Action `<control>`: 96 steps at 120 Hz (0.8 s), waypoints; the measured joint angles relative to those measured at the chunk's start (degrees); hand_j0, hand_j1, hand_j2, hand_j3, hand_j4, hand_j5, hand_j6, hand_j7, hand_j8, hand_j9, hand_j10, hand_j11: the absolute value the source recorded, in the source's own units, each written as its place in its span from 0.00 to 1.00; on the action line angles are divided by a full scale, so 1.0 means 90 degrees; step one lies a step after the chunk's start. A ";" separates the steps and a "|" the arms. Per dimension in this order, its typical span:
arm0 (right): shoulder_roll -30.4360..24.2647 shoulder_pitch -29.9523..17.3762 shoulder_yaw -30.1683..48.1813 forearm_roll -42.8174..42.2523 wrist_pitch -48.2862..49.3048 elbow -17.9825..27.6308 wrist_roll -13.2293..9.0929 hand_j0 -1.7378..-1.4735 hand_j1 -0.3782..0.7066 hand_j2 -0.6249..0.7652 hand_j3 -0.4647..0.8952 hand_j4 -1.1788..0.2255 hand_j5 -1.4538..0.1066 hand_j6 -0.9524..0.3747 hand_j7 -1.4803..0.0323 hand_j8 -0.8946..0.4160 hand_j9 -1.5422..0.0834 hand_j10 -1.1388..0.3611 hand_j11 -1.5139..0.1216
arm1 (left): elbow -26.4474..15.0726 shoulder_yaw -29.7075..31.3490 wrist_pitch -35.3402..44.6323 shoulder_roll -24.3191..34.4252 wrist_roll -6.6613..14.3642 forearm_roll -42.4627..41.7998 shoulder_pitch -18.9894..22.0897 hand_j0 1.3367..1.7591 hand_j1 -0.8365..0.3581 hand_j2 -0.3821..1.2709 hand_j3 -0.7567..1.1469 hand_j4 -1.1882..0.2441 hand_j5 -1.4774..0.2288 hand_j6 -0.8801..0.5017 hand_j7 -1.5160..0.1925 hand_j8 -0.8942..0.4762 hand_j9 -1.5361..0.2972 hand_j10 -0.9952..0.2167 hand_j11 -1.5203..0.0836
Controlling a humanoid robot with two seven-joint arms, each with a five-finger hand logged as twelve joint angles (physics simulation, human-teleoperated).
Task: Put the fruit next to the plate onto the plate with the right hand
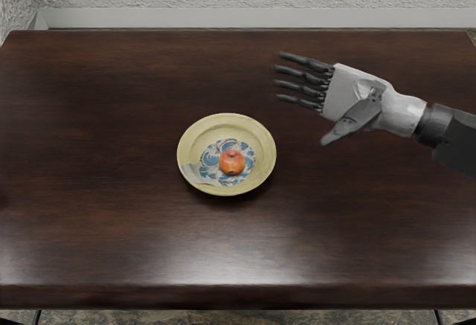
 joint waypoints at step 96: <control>-0.0291 -0.1726 0.2616 0.0504 0.0021 -0.1271 0.0000 0.30 0.05 0.45 0.34 0.82 0.91 0.70 0.96 0.67 0.93 0.74 0.91 | 0.0002 0.0000 0.0021 0.0000 0.0000 -0.0001 0.0000 0.76 0.99 0.23 0.40 0.83 0.87 0.64 0.89 0.65 0.84 0.82 0.95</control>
